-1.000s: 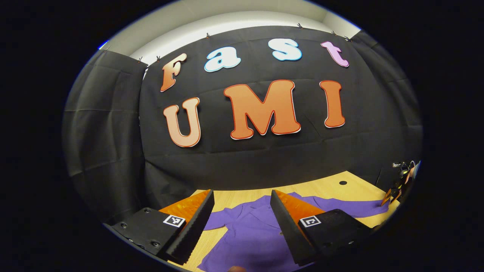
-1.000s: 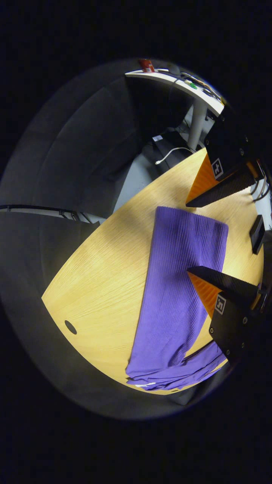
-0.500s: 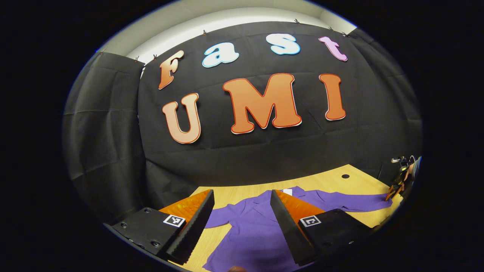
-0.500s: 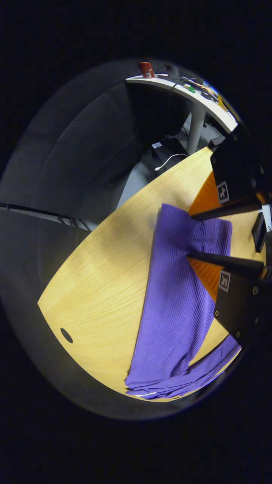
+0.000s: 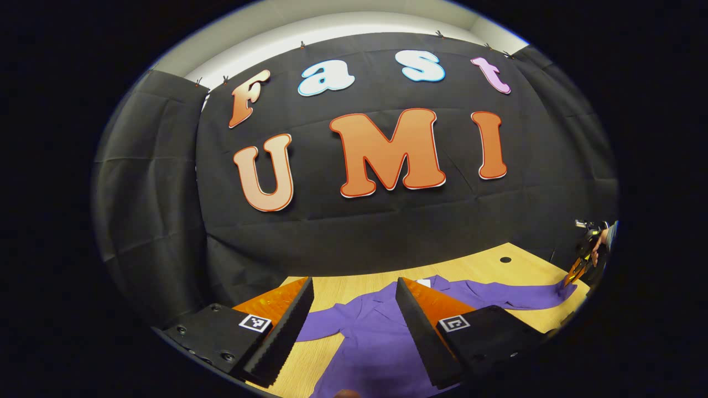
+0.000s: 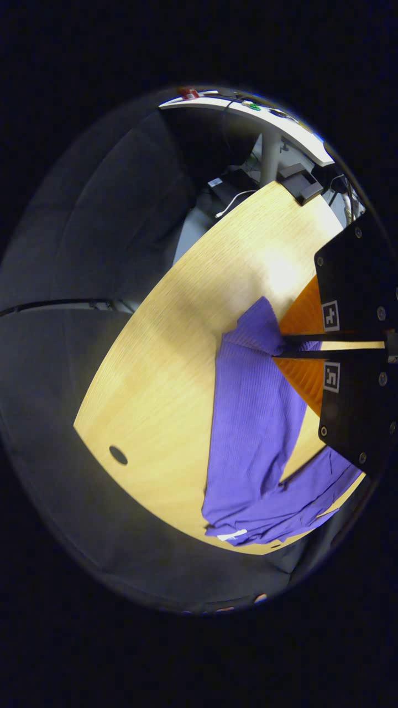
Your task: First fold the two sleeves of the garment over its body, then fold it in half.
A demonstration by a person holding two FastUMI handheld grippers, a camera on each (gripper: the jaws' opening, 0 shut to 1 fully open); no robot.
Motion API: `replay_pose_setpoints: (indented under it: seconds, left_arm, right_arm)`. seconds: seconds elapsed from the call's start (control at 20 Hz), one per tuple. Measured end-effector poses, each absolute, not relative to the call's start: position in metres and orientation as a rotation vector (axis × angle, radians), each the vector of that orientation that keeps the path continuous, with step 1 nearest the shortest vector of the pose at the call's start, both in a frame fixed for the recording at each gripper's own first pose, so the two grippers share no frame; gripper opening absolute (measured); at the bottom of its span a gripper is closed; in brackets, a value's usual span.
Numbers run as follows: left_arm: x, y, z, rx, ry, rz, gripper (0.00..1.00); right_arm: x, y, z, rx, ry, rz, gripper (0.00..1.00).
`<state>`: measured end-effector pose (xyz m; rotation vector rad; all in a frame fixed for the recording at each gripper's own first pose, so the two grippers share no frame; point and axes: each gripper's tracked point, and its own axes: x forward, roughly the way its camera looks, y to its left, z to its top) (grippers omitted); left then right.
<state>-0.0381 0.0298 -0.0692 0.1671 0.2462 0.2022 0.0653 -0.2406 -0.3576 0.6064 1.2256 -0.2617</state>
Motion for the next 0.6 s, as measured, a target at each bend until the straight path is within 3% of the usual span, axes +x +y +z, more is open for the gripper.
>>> replay_pose_setpoints:
  seconds: [0.6]
  left_arm:
    - [-0.030, 0.106, -0.092, 0.088, 0.274, 0.164, 0.94]
  right_arm:
    - [0.107, -0.092, -0.229, 0.479, 1.069, -0.044, 0.05]
